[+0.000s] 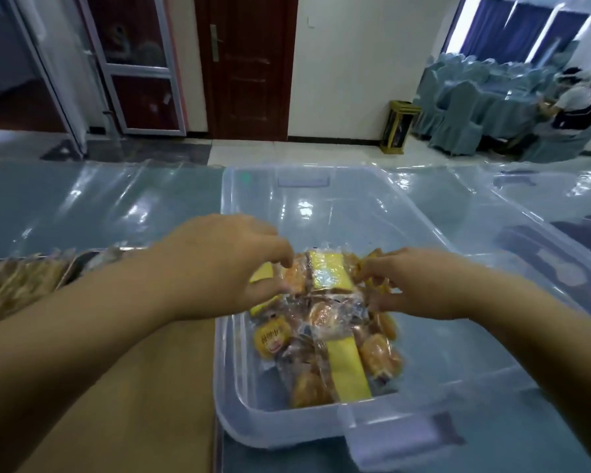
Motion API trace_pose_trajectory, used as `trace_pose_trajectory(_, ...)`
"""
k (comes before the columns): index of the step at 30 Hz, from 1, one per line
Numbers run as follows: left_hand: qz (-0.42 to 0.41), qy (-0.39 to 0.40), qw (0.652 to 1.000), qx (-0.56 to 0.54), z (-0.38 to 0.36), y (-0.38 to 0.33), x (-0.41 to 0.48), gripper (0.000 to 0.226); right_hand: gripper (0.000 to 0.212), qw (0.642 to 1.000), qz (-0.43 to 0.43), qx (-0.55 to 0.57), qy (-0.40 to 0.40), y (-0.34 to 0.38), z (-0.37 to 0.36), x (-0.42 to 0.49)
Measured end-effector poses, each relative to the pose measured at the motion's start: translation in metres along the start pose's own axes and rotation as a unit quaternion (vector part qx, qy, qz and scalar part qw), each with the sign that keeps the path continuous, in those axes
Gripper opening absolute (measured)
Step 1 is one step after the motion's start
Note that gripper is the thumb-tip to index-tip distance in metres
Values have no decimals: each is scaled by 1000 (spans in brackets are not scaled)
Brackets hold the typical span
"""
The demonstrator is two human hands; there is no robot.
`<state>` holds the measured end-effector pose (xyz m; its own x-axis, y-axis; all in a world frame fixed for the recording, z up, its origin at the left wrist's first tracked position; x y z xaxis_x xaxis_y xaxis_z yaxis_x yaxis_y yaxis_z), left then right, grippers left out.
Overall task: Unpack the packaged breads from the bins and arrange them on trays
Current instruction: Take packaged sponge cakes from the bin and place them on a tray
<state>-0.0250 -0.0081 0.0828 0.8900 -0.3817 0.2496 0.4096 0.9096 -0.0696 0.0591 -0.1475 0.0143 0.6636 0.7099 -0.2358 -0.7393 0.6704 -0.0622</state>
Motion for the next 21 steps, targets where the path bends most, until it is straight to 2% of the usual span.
trace_pose_trajectory(3, -6, 98, 995, 34, -41, -3, 26, 32, 40, 996, 14, -50, 74, -7, -36, 23)
trace_pose_trajectory(8, 13, 227, 969, 99, -113, 23, 57, 29, 53, 987, 79, -38, 135, 13, -82, 57)
trace_pose_trajectory(14, 10, 291, 949, 124, -154, 47, 76, 30, 70, 977, 129, -14, 167, 35, -123, 67)
trace_pose_trajectory(16, 10, 309, 942, 132, -164, 51, 80, 30, 68, 975, 136, -8, 173, 40, -131, 66)
trace_pose_trajectory(19, 10, 330, 933, 143, -172, 57, 86, 33, 50, 978, 150, -17, 145, 42, -125, 70)
trace_pose_trajectory(21, 14, 347, 924, 164, -174, 66, 92, 36, 41, 980, 137, 21, 141, 34, -117, 72)
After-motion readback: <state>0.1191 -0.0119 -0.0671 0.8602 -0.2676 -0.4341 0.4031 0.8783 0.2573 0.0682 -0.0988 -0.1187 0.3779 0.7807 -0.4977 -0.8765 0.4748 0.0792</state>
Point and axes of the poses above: each hand's wrist, its own x-axis towards the middle knuckle, its own z-axis out of the back of the hand, y = z × x, the point moved 10 cm from there along x, towards the middle knuckle, and after that the axes turned 4 degrees about z, right-handed, at the moved point
